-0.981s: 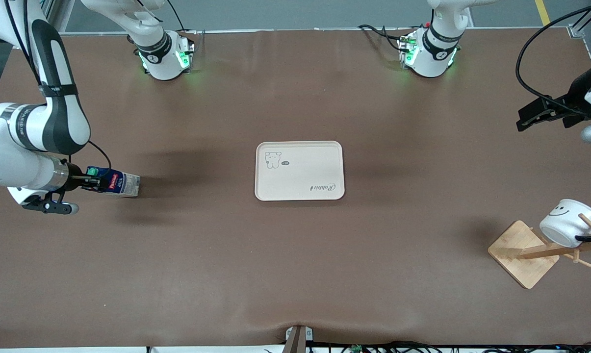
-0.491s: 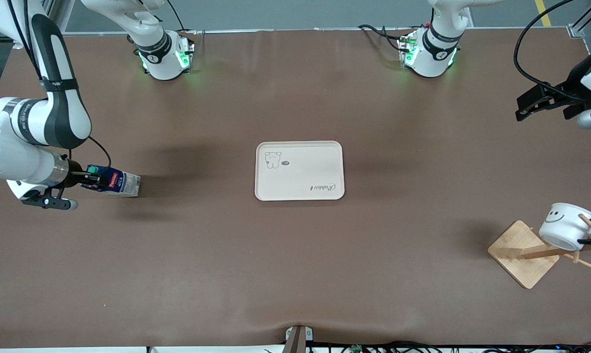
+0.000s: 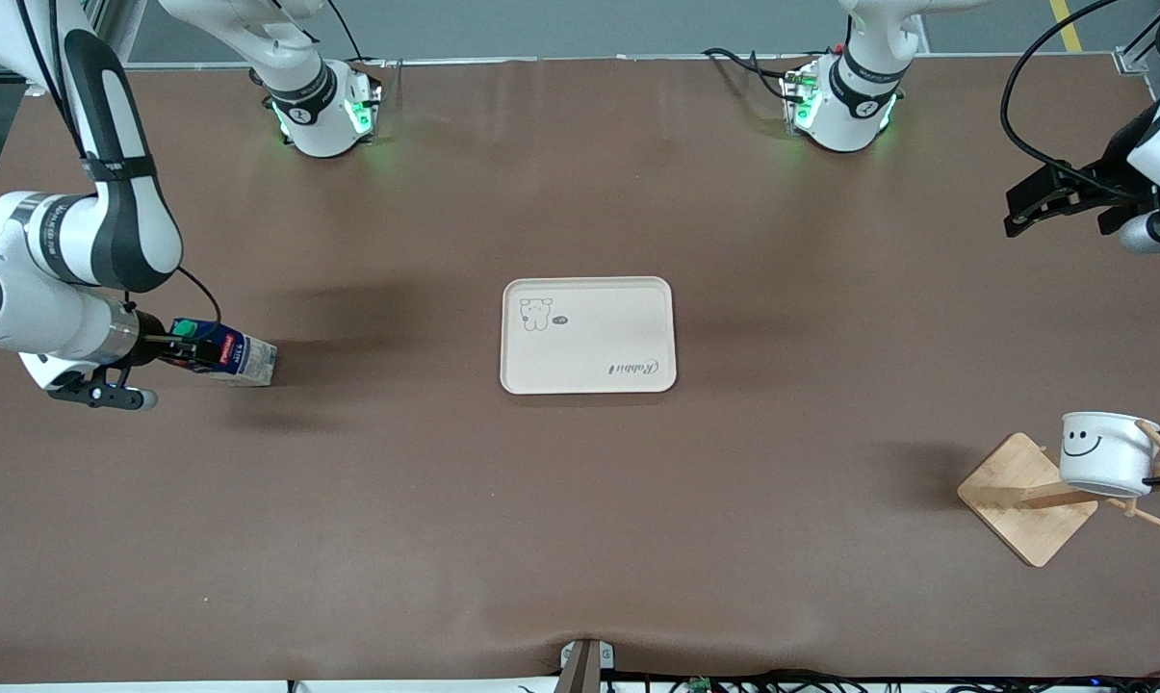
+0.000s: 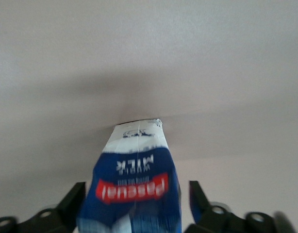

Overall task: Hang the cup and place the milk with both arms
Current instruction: 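Lower the milk carton onto the table and open the right gripper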

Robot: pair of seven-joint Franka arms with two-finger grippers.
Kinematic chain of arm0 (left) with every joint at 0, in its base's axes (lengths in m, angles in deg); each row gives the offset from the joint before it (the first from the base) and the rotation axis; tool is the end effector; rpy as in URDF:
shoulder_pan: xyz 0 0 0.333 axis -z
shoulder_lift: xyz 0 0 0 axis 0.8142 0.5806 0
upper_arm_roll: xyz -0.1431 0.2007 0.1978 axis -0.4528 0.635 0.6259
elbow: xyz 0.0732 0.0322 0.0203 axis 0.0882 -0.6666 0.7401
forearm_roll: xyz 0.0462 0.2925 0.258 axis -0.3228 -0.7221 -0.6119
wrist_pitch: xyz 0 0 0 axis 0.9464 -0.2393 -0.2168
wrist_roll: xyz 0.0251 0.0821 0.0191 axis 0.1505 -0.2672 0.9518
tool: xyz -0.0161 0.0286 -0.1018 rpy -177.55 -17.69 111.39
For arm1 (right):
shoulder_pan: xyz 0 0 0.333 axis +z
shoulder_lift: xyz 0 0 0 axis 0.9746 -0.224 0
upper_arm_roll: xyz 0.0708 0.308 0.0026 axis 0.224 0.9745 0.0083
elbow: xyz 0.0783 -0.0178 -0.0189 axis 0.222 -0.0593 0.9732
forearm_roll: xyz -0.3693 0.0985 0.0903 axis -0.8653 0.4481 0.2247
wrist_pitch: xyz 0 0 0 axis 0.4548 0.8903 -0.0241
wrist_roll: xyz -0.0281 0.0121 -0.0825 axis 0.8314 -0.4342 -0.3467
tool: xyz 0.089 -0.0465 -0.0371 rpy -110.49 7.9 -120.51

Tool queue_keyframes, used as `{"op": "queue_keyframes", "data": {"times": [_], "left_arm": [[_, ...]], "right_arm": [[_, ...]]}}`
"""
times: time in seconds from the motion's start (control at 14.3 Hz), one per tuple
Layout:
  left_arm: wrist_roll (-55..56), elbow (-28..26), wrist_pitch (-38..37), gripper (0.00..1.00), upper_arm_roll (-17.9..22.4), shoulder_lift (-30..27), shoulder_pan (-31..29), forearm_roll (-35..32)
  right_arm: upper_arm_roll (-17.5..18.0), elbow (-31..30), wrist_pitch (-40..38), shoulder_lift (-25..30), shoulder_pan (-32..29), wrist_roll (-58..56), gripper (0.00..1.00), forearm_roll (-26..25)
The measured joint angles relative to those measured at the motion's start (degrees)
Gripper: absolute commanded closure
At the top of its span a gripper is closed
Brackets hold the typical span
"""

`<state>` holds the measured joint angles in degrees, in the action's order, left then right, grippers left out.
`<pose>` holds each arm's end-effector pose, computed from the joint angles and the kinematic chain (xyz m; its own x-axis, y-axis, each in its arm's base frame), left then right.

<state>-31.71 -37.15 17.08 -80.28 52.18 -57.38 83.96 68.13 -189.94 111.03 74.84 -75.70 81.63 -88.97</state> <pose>0.5408 -0.0512 0.6585 0.9988 0.0015 -0.0486 0.0003 -0.9997 -0.0252 0.5737 -0.0709 0.3219 0.9727 -0.1492 -0.1777 -0.1429 -0.9886 0.0478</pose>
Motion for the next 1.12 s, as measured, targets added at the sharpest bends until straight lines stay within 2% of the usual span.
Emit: {"op": "queue_keyframes", "data": {"times": [0.28,0.63,1.12], "left_arm": [[0.0,-2.3,0.8,0.00,0.0,-1.9,0.0,0.0],[0.0,-7.8,4.2,0.00,0.0,-5.5,0.0,0.0],[0.0,-8.5,4.5,0.00,0.0,-6.1,0.0,0.0]], "right_arm": [[0.0,-0.3,0.0,-0.1,0.0,0.0,0.00,0.0],[0.0,-0.4,-0.1,-0.1,0.0,0.0,0.00,0.0],[0.0,-0.4,-0.1,-0.1,0.1,0.0,0.00,0.0]]}}
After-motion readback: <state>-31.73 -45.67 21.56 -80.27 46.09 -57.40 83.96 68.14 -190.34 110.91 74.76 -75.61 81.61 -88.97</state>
